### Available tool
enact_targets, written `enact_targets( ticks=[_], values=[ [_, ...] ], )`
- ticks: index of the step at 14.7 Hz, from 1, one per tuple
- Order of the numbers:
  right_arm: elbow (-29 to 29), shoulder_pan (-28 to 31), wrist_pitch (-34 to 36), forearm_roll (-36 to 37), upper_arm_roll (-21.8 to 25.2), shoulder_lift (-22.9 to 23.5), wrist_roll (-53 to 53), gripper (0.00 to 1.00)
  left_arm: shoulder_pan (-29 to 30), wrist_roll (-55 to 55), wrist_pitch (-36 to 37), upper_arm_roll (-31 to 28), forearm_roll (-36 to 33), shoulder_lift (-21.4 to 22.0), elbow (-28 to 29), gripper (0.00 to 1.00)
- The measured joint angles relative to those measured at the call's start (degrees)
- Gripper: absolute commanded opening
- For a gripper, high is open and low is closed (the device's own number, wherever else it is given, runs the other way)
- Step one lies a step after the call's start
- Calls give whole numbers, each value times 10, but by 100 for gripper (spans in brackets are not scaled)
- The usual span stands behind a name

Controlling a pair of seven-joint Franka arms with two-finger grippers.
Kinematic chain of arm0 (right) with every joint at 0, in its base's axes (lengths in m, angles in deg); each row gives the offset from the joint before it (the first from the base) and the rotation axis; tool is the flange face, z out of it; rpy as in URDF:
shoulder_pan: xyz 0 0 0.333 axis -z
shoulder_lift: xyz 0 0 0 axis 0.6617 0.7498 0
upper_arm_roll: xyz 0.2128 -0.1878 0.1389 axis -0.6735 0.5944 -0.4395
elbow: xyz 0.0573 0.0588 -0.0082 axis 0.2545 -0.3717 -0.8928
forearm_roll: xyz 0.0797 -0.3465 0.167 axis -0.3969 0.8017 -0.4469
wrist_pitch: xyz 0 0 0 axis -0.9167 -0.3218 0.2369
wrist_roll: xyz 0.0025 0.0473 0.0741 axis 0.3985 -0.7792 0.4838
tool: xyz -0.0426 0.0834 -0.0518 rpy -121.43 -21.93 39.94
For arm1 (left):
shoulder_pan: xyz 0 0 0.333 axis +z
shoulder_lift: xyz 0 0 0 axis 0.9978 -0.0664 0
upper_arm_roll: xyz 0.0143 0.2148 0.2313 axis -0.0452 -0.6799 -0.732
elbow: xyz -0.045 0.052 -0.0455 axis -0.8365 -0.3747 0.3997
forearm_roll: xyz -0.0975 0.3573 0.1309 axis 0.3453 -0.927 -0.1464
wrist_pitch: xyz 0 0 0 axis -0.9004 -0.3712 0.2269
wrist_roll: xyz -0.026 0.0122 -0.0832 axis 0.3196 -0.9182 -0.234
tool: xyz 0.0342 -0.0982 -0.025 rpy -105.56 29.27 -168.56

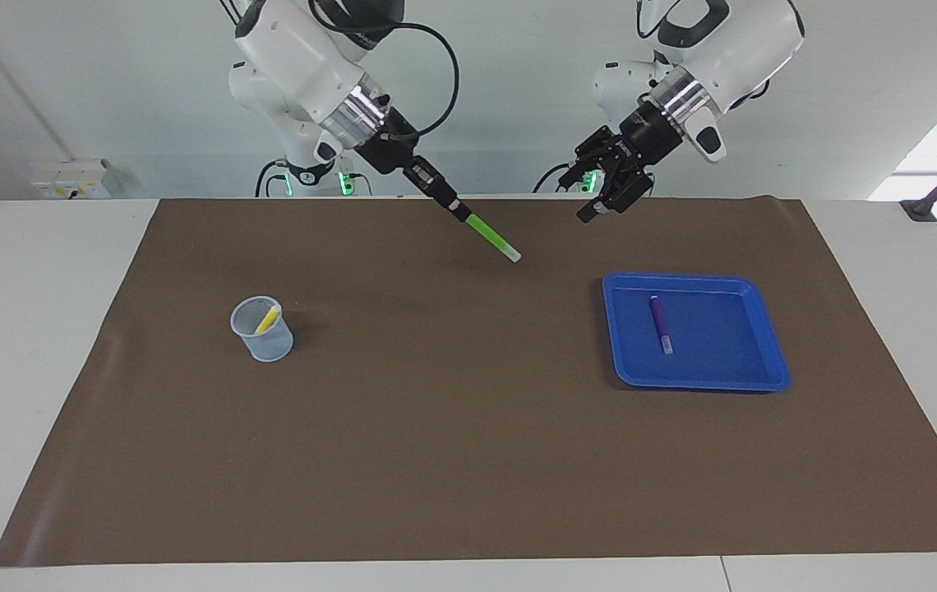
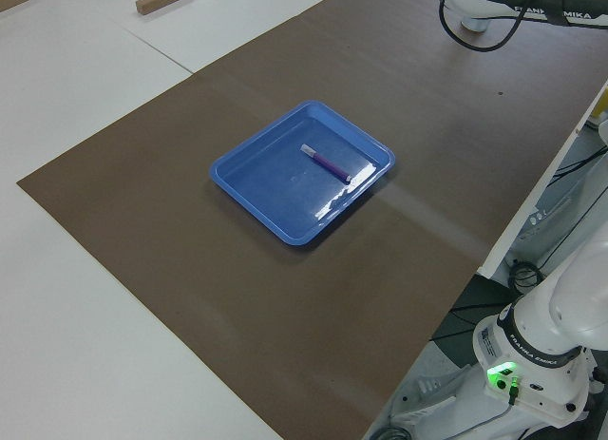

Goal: Right arm passes pens to left for tray arrangement
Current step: 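Lift the green pen from the cup with the right gripper, then grasp the green pen with the left gripper and open the right gripper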

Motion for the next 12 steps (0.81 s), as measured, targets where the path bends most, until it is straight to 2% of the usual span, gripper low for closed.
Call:
enact_targets(
  ticks=[6,9,12],
  values=[
    [28,0,-40,0,-64,35,-73,0,-6,14,-43,17,0,-23,6,92],
    [30,0,-41,0,-69,36,-78,0,-9,14,-44,19,0,-23,7,87],
    [31,0,-41,0,-69,36,-78,0,-9,15,-44,19,0,-23,12,77]
  ],
)
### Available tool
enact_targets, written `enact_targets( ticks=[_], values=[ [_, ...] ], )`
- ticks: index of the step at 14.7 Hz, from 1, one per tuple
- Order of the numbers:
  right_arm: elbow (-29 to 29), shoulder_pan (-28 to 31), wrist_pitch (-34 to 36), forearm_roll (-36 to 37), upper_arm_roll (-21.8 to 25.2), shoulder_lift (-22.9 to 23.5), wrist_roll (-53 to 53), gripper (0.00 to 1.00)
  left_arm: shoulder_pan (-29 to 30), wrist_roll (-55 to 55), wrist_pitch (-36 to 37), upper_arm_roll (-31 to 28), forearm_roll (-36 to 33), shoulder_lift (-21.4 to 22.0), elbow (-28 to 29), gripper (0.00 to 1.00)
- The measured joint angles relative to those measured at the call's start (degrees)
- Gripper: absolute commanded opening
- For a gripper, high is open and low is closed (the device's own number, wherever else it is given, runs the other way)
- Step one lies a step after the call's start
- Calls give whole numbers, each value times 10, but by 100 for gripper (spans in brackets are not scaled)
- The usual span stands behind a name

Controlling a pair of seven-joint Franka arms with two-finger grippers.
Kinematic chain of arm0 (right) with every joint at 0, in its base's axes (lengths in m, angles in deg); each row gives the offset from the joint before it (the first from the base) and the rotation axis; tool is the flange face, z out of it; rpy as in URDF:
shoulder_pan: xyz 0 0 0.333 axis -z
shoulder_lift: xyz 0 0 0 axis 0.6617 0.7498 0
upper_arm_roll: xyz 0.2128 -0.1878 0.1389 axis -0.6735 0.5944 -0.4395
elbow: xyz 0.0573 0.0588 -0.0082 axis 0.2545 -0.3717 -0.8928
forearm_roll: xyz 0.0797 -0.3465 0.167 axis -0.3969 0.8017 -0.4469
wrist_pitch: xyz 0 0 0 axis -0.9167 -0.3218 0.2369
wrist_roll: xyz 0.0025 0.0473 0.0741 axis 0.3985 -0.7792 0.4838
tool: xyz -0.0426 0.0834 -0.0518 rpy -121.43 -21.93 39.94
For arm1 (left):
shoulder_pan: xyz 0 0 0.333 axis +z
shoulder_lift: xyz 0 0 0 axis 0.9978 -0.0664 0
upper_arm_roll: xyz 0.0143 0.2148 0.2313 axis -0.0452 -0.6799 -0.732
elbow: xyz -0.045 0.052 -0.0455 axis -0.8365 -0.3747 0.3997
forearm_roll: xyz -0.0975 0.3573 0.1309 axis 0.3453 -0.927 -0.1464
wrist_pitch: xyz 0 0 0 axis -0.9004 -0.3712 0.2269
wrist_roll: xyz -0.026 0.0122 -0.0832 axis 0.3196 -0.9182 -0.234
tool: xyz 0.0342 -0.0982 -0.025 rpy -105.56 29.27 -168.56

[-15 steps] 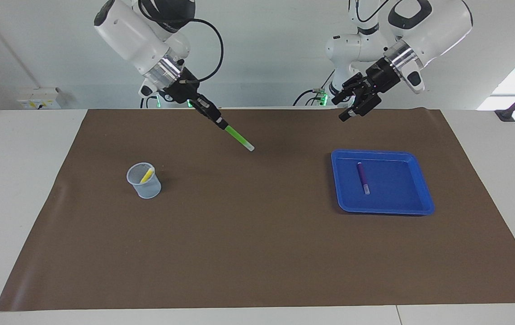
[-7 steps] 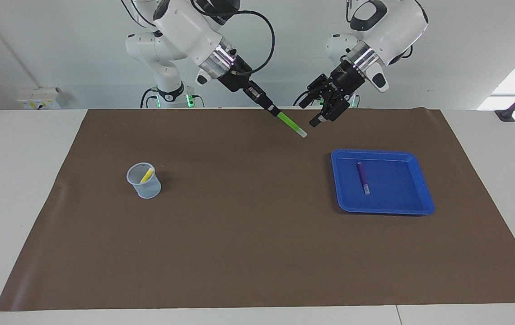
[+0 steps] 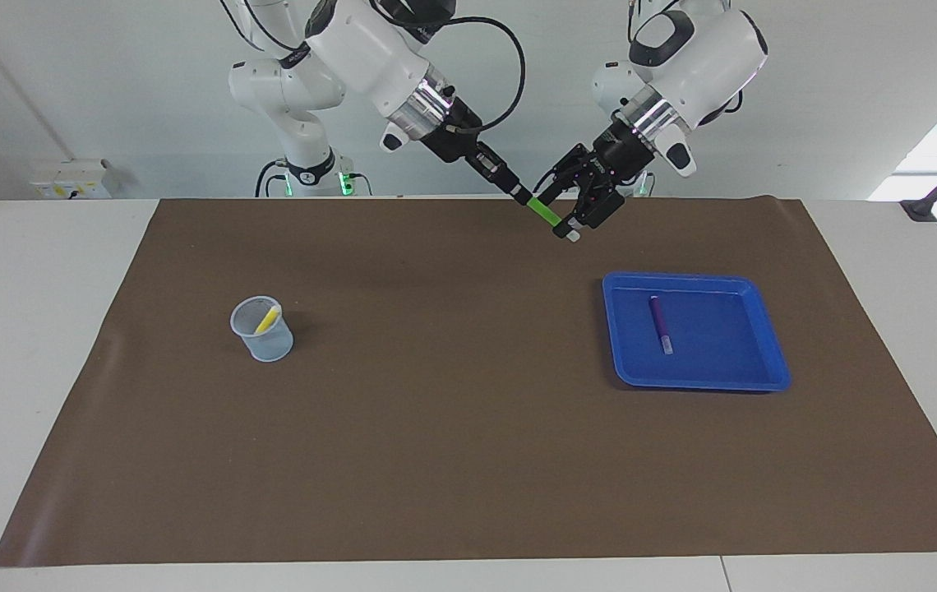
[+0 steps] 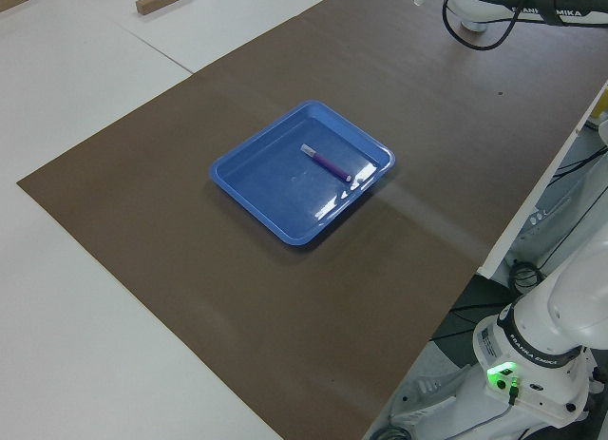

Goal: Right arm passes pens to left for tray arrangement
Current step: 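Grasp the green pen with the left gripper and open the right gripper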

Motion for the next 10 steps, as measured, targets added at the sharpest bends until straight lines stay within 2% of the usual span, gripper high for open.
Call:
enact_targets(
  ticks=[4,8,9,10],
  values=[
    [0,0,0,0,0,0,0,0,0,1,0,-1,0,1,7,58],
    [0,0,0,0,-1,0,0,0,0,2,0,-1,0,1,7,50],
    [0,0,0,0,-1,0,0,0,0,3,0,-1,0,1,8,43],
    [0,0,0,0,-1,0,0,0,0,3,0,-1,0,1,9,29]
  ],
)
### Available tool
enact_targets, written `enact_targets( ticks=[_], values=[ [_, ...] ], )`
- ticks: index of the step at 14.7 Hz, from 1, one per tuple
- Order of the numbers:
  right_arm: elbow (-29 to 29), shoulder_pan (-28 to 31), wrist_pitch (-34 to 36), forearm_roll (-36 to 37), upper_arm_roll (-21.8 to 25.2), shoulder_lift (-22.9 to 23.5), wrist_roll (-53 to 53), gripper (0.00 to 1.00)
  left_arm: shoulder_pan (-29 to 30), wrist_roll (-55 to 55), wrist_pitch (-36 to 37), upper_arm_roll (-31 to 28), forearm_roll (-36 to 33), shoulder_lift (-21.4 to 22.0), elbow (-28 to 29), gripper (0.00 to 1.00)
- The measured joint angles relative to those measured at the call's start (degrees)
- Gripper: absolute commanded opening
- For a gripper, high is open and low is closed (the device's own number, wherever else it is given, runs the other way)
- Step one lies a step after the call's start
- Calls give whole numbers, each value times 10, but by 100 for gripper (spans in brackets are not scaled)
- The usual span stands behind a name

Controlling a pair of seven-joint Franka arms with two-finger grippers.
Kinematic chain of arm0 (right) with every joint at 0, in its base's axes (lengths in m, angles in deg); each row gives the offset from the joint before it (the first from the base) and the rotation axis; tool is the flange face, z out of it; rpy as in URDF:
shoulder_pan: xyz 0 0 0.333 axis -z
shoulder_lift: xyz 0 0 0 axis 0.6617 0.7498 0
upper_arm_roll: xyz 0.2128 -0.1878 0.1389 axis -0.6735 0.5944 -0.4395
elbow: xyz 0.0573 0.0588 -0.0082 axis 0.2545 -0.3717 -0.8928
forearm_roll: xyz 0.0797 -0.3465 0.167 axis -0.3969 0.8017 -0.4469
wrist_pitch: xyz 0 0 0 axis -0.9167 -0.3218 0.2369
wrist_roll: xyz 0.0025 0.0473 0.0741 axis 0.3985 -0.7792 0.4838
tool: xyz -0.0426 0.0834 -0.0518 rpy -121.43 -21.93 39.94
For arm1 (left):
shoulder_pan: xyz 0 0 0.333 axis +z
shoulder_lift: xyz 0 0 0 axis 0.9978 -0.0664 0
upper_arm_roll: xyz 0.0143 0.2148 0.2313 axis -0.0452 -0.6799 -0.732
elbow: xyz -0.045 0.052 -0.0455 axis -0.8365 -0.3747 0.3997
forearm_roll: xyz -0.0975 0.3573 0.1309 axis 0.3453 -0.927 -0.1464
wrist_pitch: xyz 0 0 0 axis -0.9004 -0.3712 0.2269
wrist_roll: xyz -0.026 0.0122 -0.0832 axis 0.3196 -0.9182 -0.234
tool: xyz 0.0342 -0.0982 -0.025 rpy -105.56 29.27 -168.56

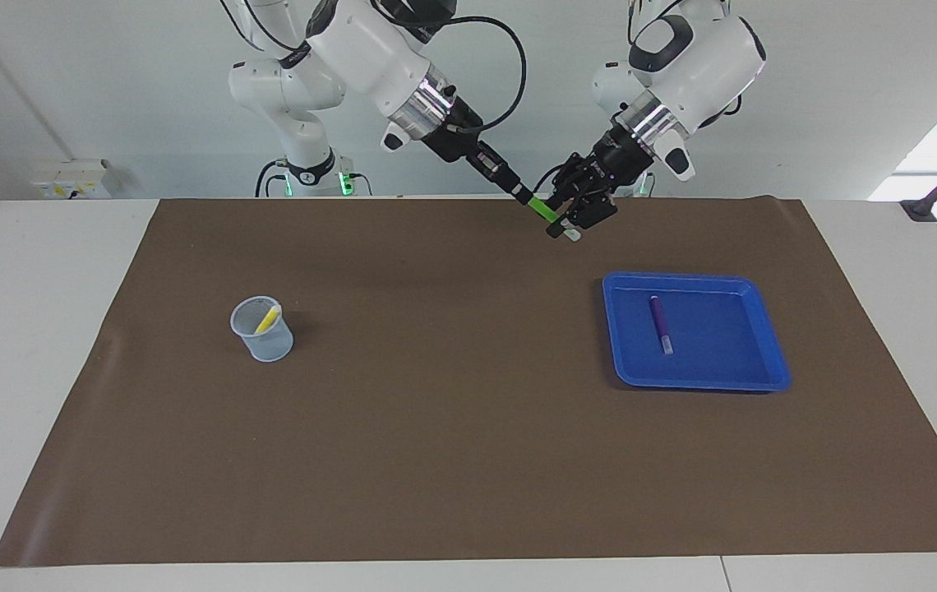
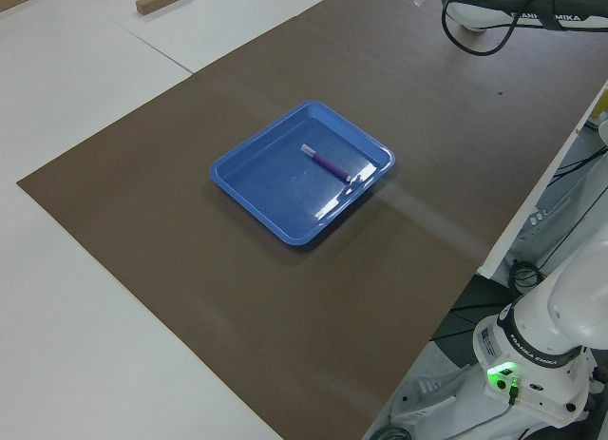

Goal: Right arm passes pens to left for tray arrangement
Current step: 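Grasp the green pen with the left gripper and open the right gripper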

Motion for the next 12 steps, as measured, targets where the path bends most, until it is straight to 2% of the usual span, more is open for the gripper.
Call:
enact_targets(
  ticks=[1,2,9,10,11,12],
  values=[
    [0,0,0,0,0,0,0,0,0,1,0,0,0,0,0,6],
    [0,0,-1,0,0,0,0,0,0,2,2,0,0,0,1,0],
    [3,1,-2,0,0,5,0,0,2,15,10,-1,-1,5,6,0],
    [4,0,-2,0,-1,6,0,50,2,15,10,-1,-1,5,6,0],
    [5,0,-2,0,-1,6,0,89,3,15,10,-1,-1,5,6,0],
    [5,0,-3,3,-1,6,4,100,3,14,10,-1,-1,5,6,0]
  ],
)
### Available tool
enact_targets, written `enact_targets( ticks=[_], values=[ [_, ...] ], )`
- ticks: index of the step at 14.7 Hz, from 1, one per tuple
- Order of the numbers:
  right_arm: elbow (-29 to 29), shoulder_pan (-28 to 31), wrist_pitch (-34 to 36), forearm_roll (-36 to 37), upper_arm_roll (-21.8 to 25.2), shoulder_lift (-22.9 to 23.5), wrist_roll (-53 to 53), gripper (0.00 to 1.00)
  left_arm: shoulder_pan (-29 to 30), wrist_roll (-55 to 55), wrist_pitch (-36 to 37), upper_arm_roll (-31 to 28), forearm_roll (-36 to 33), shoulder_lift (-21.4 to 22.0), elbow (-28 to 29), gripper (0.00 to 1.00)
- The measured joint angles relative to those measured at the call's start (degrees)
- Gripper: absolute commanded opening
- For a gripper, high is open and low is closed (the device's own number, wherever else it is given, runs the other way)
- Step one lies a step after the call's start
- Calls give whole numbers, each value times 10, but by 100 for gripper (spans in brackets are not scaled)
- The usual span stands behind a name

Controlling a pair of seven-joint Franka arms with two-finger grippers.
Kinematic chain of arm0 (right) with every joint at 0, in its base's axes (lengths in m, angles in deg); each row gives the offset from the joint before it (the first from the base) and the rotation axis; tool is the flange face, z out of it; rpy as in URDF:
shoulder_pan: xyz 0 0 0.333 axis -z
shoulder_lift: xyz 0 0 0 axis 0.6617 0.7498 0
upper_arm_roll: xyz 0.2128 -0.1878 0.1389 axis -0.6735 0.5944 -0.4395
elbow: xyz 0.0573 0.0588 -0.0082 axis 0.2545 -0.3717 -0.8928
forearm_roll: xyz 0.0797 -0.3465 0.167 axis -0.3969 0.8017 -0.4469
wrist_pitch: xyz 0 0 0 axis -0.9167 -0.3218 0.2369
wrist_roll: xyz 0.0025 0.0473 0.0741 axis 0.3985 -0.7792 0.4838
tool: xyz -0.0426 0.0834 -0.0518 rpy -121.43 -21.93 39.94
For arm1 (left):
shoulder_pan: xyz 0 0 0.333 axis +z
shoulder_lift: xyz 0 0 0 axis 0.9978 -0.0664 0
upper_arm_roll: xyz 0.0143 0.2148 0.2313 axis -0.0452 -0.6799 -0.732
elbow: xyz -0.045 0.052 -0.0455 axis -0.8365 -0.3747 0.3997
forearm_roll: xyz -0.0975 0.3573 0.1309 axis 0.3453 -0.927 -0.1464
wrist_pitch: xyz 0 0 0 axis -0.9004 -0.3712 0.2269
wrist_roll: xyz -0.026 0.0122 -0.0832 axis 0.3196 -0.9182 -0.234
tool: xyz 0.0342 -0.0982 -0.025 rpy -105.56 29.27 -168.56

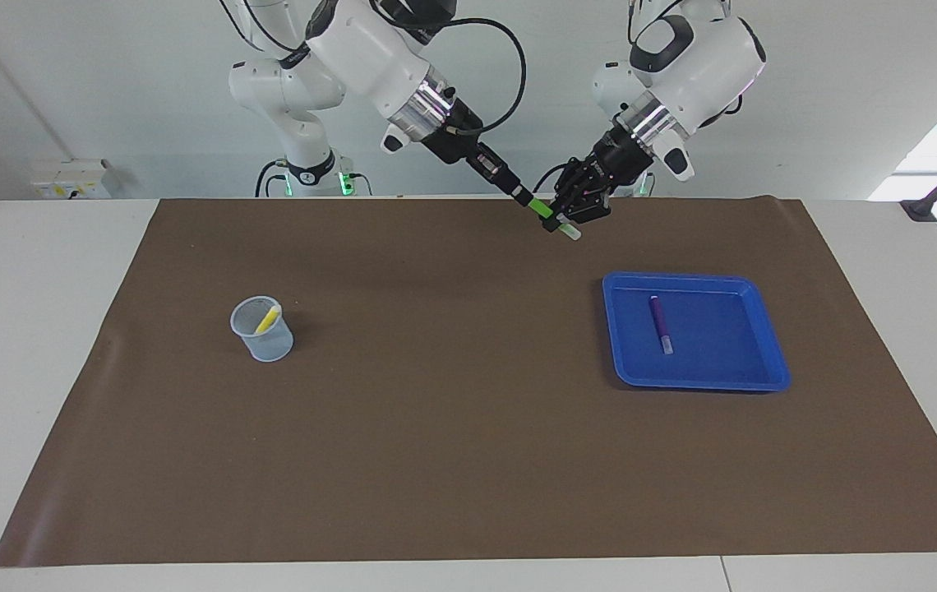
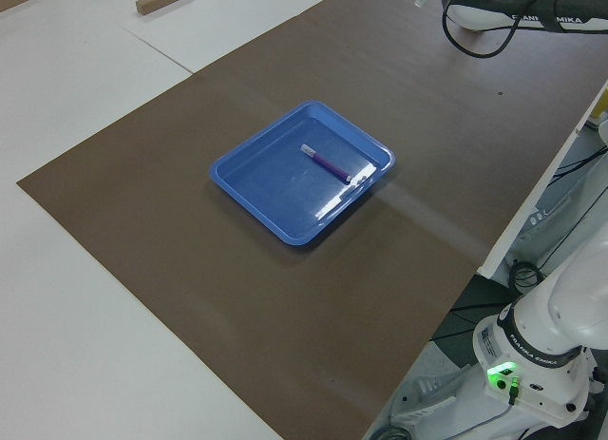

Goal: Right arm passes pens to left for tray arrangement
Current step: 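Grasp the green pen with the left gripper and open the right gripper, then place the green pen in the tray while the right gripper withdraws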

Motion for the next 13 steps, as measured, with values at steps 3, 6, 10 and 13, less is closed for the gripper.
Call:
enact_targets(
  ticks=[3,6,10,13],
  values=[
    [0,0,1,35,0,0,11,100,7,0,0,-4,0,0,0,0],
    [0,0,3,104,6,0,30,100,10,0,-1,-5,0,0,0,0],
    [-3,1,80,208,53,-2,160,100,55,100,34,-5,-16,0,2,0],
    [-9,2,147,246,113,-8,310,100,117,297,116,-6,-42,-6,7,0]
  ],
)
